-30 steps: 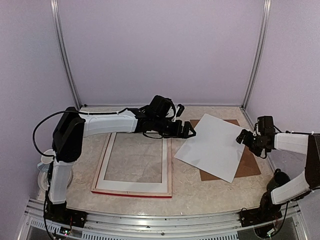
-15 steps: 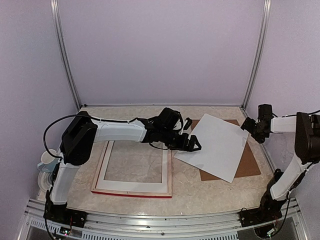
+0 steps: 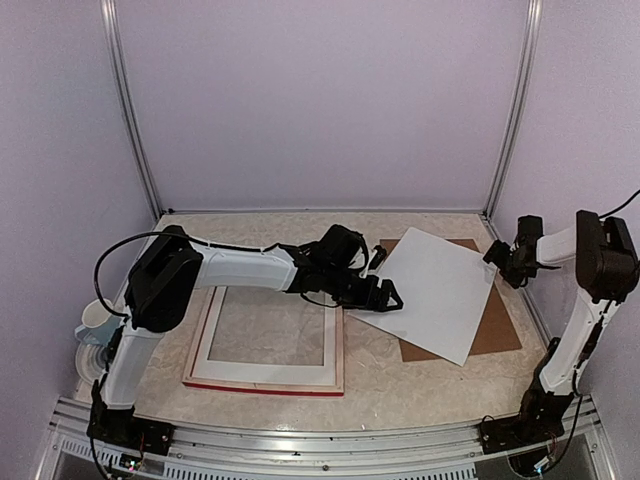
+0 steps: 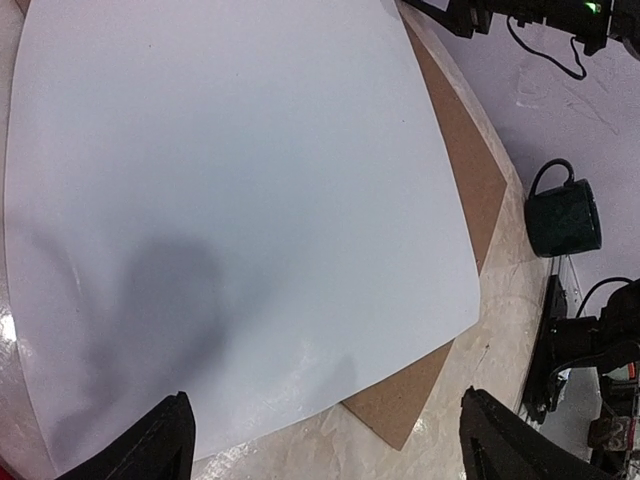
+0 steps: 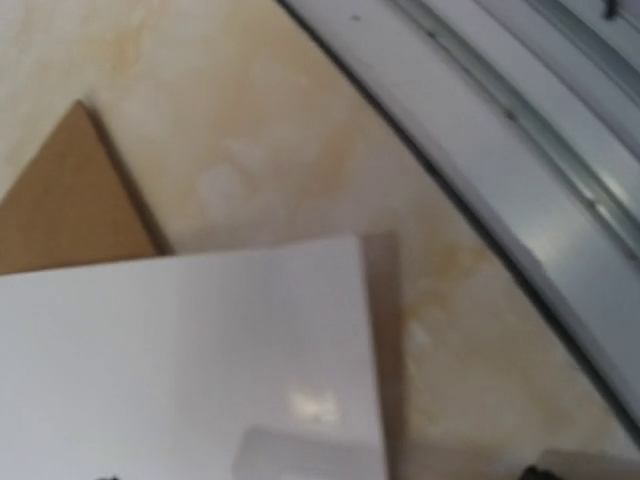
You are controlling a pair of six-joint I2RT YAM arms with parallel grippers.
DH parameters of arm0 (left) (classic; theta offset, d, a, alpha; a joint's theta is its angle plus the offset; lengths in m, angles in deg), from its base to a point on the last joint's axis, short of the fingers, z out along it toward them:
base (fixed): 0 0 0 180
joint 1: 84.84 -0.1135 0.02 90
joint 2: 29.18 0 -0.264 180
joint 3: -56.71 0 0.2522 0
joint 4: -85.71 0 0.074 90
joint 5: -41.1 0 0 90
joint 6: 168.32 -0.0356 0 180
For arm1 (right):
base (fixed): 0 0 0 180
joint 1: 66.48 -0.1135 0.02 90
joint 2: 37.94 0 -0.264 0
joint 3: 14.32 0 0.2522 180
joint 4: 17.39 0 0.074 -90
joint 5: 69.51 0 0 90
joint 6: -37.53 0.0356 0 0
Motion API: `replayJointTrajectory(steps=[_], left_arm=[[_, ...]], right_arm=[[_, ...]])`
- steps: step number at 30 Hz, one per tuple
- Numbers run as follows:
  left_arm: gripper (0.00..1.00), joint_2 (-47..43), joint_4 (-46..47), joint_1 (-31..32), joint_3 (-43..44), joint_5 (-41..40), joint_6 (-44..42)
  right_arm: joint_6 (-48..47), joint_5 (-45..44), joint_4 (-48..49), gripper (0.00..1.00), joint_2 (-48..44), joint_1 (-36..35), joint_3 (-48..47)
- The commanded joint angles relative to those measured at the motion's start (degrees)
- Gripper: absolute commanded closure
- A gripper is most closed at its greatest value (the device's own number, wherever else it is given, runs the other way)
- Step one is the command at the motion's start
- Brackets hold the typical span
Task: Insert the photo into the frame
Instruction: Pick up the photo from the backboard.
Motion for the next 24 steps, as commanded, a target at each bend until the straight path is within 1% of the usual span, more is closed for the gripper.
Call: replayJointTrajectory(steps=[1,12,24], left_arm=[[0.11,2.27,1.61,0.45,-0.37,0.94,0.9],[0.13,5.68,1.5,0.35,0.47,0.38,1.86],[0.13,5.61,1.71,0.44,0.47,1.17,2.26]], right_arm=[[0.27,2.66,2.96,0.14,2.35,0.4,-0.39],[1.28,6.12,6.54,0.13,5.28,0.46,-0.17],[2.03,10.95,12.58,0.13,5.95,1.29,2.13]])
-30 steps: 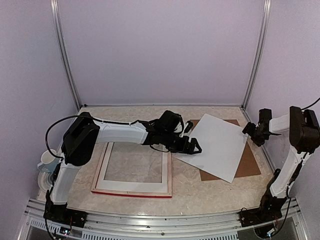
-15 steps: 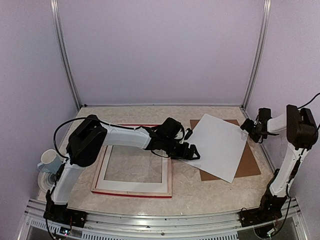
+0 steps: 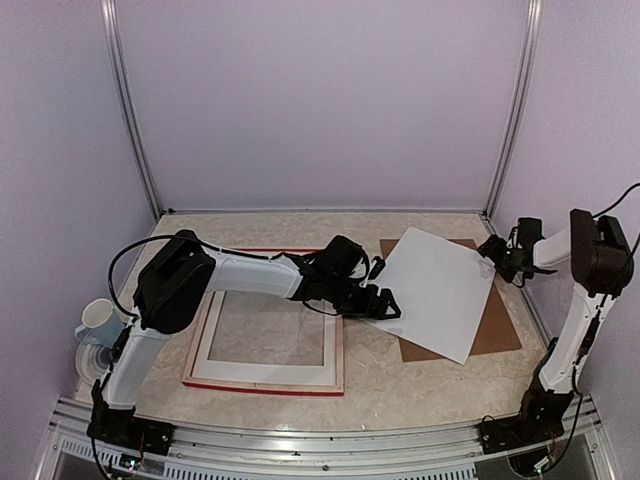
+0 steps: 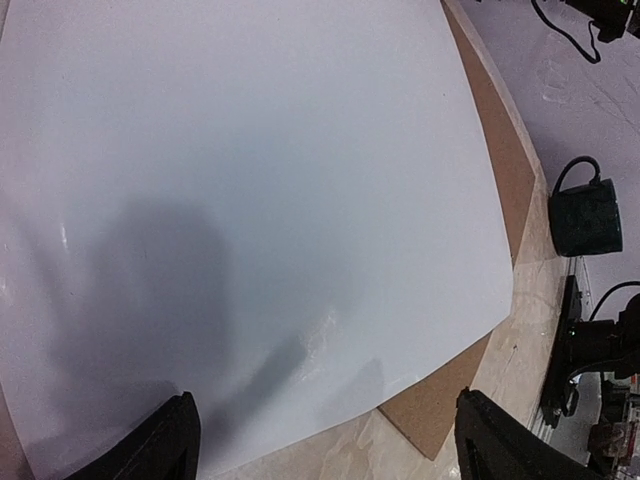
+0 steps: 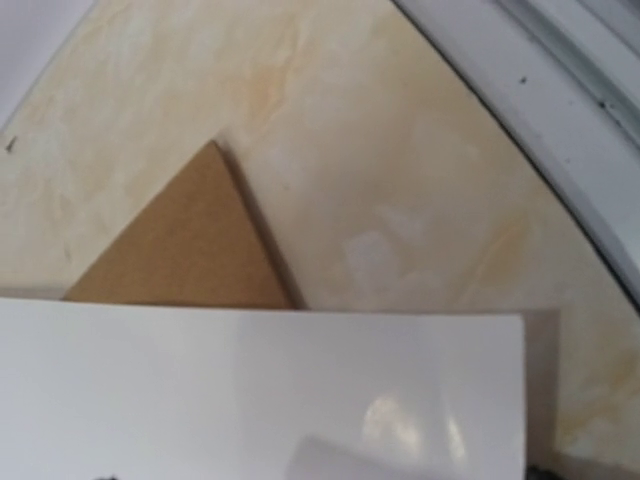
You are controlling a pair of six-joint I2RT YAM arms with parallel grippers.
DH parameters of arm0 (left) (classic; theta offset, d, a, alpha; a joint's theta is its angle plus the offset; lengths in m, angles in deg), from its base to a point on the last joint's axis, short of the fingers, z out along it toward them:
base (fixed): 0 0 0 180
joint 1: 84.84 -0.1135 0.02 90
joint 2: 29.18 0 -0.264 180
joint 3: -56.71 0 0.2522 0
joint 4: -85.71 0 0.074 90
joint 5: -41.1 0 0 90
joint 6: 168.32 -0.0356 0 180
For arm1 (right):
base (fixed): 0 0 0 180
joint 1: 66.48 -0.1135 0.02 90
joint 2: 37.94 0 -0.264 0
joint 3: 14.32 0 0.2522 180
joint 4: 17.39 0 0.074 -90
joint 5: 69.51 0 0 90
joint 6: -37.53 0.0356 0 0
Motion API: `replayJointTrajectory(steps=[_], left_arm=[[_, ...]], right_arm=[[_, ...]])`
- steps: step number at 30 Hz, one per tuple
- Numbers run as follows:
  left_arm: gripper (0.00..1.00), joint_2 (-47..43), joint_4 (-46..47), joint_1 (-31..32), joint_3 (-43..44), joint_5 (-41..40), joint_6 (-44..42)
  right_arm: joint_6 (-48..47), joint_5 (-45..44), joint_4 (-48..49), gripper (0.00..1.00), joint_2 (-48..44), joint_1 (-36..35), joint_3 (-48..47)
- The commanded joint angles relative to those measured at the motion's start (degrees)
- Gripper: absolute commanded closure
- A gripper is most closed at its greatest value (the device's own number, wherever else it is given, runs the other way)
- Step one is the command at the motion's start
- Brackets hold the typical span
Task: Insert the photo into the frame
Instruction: Pick up the photo from the backboard.
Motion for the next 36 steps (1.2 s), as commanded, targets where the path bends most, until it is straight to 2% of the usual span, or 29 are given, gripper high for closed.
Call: replayJointTrajectory(steps=[1,14,26,36], left_arm=[[0.13,1.9,0.43,0.41,0.43,0.75,0.49],[0.13,2.13,1.24,0.38,-0.64,1.68,1.07],[0.14,2.85,2.86,0.47,-0.8,3.18,2.47],[0.14,2.84,3.17,0.58,-1.06,3.51,3.09]], right_arm=[[1.35,3.4,1.24,0.13,1.49,1.02,2.6],[2.43,13.35,10.69,0.18,-4.75,1.57,9.37],[-0.19,15.84,8.46,0.2,-13.19,1.53,13.66],[-0.76,18.78,9.23,0.2,-15.59,-1.66,19.98]])
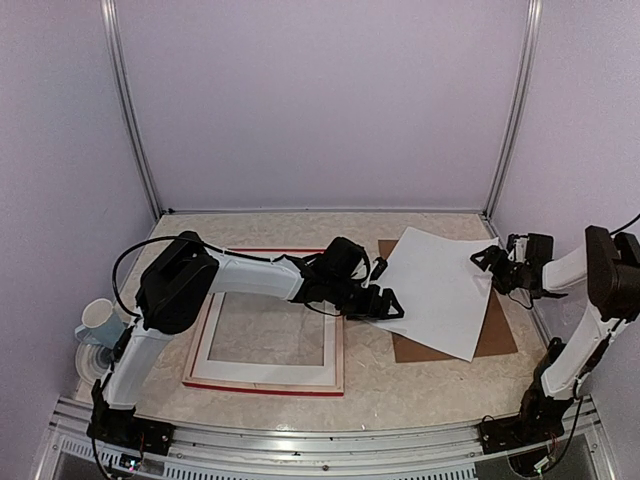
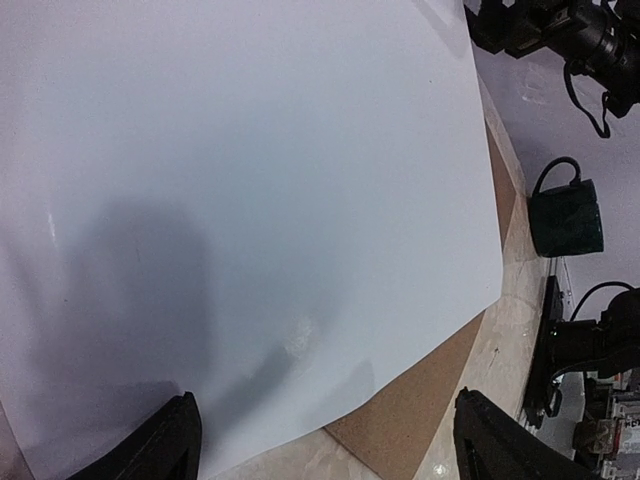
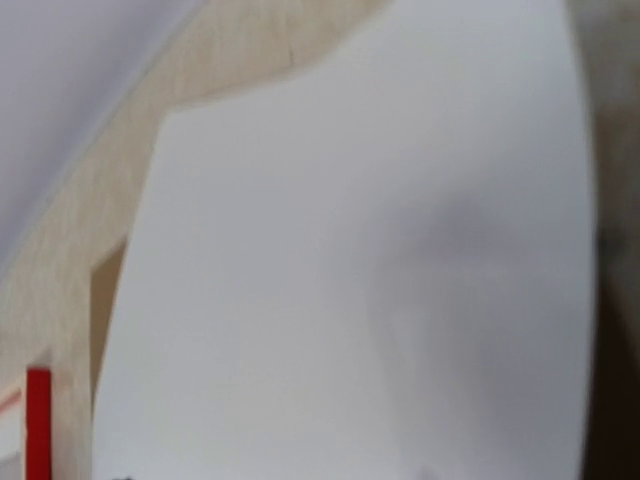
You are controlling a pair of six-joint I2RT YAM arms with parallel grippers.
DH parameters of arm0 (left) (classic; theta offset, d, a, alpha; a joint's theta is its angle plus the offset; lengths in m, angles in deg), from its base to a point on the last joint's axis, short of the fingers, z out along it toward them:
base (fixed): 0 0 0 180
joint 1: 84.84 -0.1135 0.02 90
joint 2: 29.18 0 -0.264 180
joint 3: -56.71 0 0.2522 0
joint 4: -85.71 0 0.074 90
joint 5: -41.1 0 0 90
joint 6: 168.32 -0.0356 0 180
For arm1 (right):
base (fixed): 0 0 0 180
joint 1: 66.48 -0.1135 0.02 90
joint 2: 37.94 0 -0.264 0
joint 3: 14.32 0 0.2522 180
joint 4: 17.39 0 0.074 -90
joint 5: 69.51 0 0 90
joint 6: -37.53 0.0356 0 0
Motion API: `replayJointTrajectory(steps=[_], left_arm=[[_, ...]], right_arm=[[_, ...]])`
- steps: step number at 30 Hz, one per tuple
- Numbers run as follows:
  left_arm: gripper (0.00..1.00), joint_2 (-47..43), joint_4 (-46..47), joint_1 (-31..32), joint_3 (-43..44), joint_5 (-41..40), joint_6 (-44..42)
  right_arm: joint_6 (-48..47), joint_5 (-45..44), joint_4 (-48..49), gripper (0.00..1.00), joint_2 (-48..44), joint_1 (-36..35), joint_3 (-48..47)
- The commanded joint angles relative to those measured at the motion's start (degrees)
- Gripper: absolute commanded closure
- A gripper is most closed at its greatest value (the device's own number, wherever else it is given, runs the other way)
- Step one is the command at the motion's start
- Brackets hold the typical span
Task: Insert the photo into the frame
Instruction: Pick up the photo from the backboard.
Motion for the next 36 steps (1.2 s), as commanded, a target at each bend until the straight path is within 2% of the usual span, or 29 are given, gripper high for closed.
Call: replayJointTrajectory(steps=[1,9,15,20,27,32,34,36], left_arm=[[0.14,1.82,-0.03,0.58,-1.12,0.93,0.63],[0.14,1.81,0.26,0.54,-1.56,0.8,1.17],[0.14,1.46,0.68,0.58,-2.08,0.86,1.36],[0.14,1.29,0.54,0.45,-2.32,0.87,1.35],[0.14,1.08,0.5,0.47,-2.53,0.91,1.45],[0.14,1.09,0.43,0.49,-2.61,0.87,1.45],[0.14,1.11,0.25,0.49,-2.69,0.83,1.4],[0.14,1.11,0.2,0.46,-2.86,0.8,1.36]], right_arm=[[-0.99,1.77,0.03,0.2,-2.28,-1.79,3.1],[-0.22,1.78,0.17,0.21,-6.72,-3.46,7.99],[-1.63,3.28,-4.88,0.25,-6.1,-4.29,8.01],[-3.04,6.91,-9.59,0.33,-4.87,-4.25,6.44],[-6.69,7.77,-15.18,0.39,-6.05,-4.23,5.06],[-6.98,11.89,-14.74,0.45,-4.57,-4.3,5.2],[-7.14,13.05,-14.68,0.52,-3.89,-4.25,5.03],[-7.11,13.48,-14.59,0.54,-3.47,-4.23,5.04]])
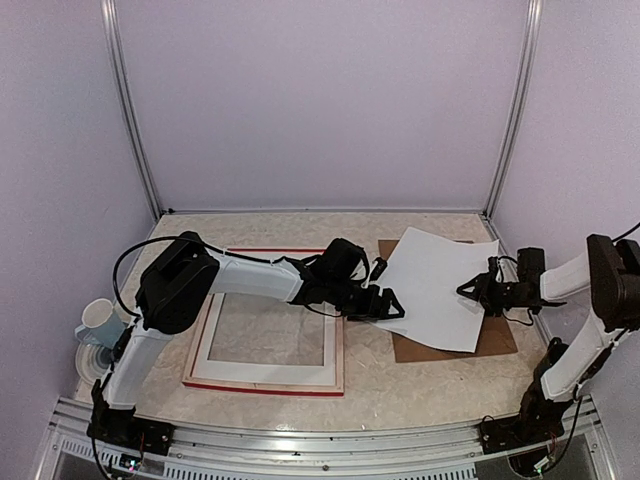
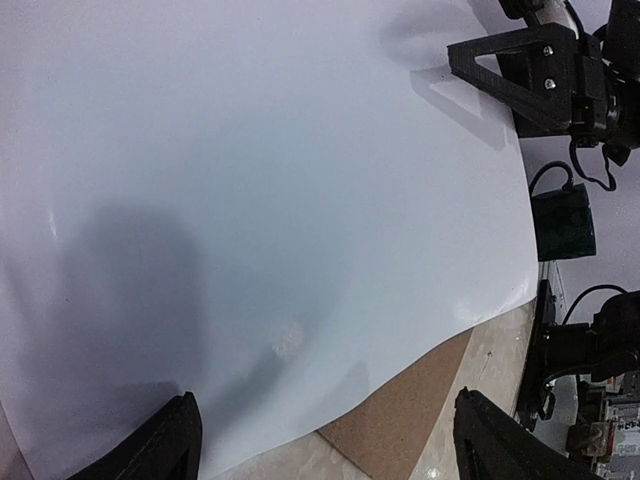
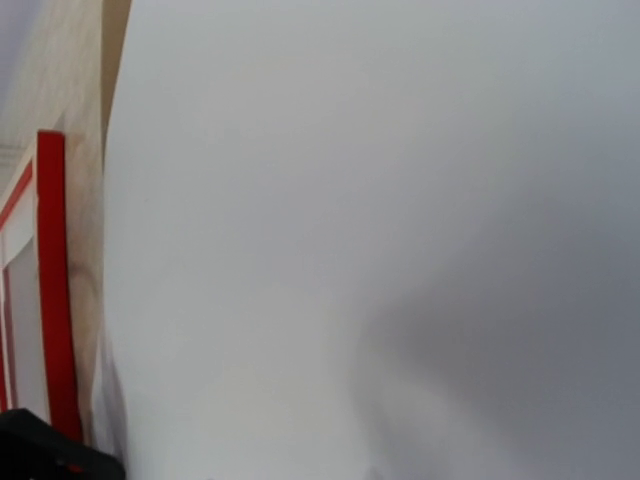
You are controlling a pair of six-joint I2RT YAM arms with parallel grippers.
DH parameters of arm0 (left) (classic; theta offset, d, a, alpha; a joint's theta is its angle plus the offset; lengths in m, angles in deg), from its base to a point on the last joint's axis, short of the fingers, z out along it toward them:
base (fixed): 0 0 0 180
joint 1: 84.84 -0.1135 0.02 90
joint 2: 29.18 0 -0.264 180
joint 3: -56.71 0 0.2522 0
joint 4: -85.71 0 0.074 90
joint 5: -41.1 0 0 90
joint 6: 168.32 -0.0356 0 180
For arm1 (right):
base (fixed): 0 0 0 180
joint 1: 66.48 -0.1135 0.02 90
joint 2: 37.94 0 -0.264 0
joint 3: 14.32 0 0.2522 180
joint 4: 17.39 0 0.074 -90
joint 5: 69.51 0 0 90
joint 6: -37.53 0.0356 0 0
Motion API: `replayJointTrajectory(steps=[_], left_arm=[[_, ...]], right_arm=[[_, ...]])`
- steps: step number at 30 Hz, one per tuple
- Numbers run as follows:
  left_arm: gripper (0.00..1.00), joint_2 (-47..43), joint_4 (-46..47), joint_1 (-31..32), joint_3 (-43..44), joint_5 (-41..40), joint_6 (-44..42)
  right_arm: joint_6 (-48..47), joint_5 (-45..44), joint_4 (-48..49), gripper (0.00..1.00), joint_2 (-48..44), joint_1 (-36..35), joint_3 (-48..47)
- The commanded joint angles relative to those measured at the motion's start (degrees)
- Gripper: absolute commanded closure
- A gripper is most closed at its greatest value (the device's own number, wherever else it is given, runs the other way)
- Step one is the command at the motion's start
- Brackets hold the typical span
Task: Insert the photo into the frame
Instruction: Pick up the photo from the backboard.
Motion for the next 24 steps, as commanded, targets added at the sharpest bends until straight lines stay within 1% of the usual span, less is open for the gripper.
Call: replayJointTrajectory(steps=[1,6,9,17,18,22,24], left_arm=[[0.14,1.03,-2.23,0.49,-1.77,0.34,0.09],[0.14,0.59,-2.21,0.48,-2.23,0.17,0.0],[0.14,0.42,-2.23,0.47,-2.45,0.08,0.0],[0.14,0.49,-2.07,0.49,-2.62,0.17,-0.09],[0.14,0.41,-1.99,0.43,-2.66,0.14,-0.09],[0.14,0.54,-1.56,0.49,-2.85,0.34,0.13],[0.14,0.58,-1.38,0.49,-2.98,0.34,0.24]], right_arm=[[-1.05,3.48,-0.95,0.56,1.45,-0.68,-1.03],[-0.61,4.5,-1.48,0.59,0.65,-0.63,-1.18],[-1.46,4.2,-3.46,0.61,-0.17,-0.61,-1.8],[-3.11,4.02,-7.28,0.62,-1.77,0.18,-2.16],[-3.5,3.74,-7.82,0.63,-2.09,0.24,-2.14],[-4.2,2.9,-8.16,0.72,-2.88,0.59,-1.88],[-4.19,3.13,-8.16,0.74,-2.77,0.69,-1.72]])
